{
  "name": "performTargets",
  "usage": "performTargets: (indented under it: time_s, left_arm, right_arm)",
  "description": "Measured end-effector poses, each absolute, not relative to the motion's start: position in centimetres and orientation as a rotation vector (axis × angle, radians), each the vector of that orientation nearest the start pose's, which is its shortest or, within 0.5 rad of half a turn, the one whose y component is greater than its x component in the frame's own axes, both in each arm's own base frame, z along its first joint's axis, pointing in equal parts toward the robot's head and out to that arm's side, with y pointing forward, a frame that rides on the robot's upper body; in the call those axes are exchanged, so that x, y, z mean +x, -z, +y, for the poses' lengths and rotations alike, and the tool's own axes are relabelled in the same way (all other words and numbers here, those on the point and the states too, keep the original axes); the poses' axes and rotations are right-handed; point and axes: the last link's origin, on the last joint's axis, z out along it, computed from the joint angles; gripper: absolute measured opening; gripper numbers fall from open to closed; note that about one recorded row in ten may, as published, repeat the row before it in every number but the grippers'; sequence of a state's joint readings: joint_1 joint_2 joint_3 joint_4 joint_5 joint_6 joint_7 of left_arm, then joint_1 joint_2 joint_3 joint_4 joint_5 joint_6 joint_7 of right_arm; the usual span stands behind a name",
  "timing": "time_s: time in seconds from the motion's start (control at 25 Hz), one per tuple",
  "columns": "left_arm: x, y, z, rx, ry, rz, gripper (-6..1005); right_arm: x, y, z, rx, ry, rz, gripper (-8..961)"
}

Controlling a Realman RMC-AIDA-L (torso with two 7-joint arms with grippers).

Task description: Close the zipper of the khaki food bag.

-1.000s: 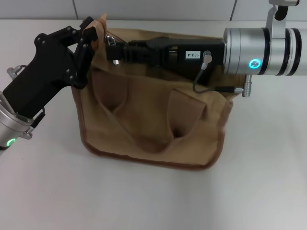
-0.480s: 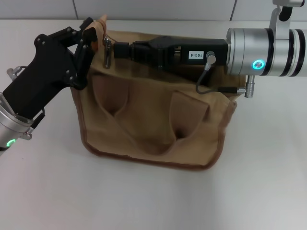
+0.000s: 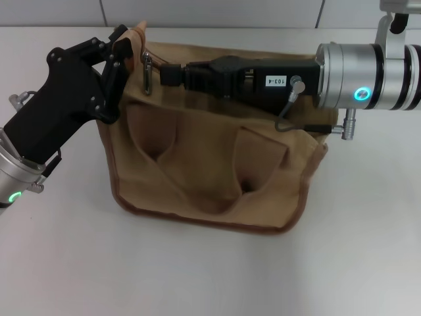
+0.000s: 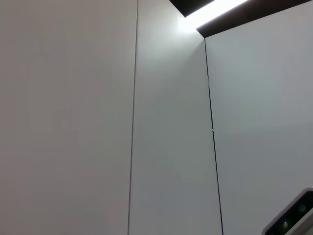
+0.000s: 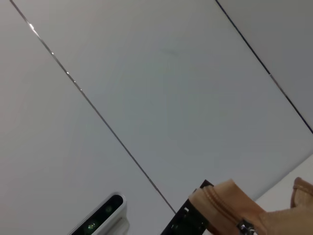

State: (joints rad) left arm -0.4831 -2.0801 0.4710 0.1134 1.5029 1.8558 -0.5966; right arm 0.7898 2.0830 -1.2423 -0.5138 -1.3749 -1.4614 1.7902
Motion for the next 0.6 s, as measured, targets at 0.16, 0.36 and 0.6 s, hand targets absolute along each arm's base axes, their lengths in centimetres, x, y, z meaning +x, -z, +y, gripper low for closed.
performTargets:
  time_s: [0.16,0.36,0.6]
  left_arm:
    - [-24.74,-0.22,28.26,-2.04,1.423,-0.142,21]
    - [-24.65,-0.29,28.16,-2.039,1.434,-0.135,21]
    - [-24.54,-0.15,28.12,-2.038,1.442,-0.139,21]
  right_arm:
    - [11.87,5.51,36.14,-2.932,-1.13,0.995,84]
    - [11.82,5.7,36.0,-2.948,-1.11,1.008,150]
    - [11.21,6.27,35.87,-2.99,-1.066,0.974,253]
